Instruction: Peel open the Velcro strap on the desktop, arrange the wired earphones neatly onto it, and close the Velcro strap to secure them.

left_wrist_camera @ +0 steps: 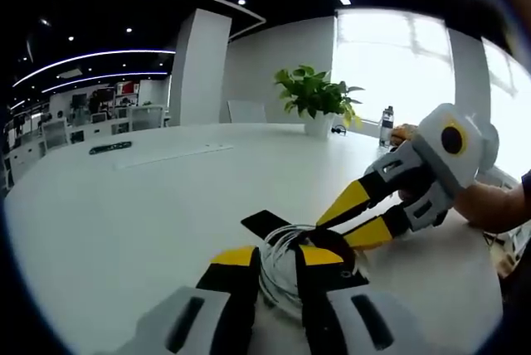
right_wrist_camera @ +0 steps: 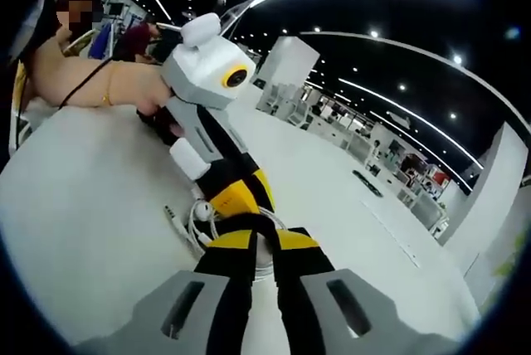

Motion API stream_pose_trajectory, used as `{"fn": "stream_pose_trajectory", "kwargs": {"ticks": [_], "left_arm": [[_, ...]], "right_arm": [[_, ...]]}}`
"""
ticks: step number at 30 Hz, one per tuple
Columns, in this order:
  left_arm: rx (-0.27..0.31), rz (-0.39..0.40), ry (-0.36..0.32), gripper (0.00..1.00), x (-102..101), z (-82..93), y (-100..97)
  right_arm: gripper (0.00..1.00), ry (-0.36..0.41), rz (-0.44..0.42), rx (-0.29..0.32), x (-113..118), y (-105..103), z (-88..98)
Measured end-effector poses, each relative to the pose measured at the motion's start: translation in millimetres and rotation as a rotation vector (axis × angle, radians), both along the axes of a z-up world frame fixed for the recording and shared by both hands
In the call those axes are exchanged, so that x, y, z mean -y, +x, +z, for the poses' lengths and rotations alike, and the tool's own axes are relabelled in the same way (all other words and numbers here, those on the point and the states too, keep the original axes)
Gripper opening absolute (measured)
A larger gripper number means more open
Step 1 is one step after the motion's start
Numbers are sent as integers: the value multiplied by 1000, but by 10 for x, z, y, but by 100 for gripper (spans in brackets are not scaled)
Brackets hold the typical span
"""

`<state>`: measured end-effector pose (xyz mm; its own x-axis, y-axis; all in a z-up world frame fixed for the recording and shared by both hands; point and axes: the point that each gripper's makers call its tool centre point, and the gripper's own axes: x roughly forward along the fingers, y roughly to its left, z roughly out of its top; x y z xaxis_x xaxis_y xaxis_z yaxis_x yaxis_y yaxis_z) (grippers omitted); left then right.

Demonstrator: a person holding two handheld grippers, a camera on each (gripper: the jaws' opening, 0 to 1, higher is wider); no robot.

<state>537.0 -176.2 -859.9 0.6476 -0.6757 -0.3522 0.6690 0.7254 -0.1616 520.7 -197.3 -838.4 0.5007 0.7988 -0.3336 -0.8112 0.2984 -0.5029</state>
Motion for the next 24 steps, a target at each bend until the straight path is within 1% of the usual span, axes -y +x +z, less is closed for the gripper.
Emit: {"fn": "stream_pose_trajectory", "kwargs": {"ticks": [14, 24], "left_arm": [[10, -11, 8, 22, 24, -8, -24], [12, -37, 17, 21, 56, -10, -67]], "right_arm": [[6, 40, -17, -20, 11, 26, 38], [5, 117, -51, -93, 39, 79, 72]]}}
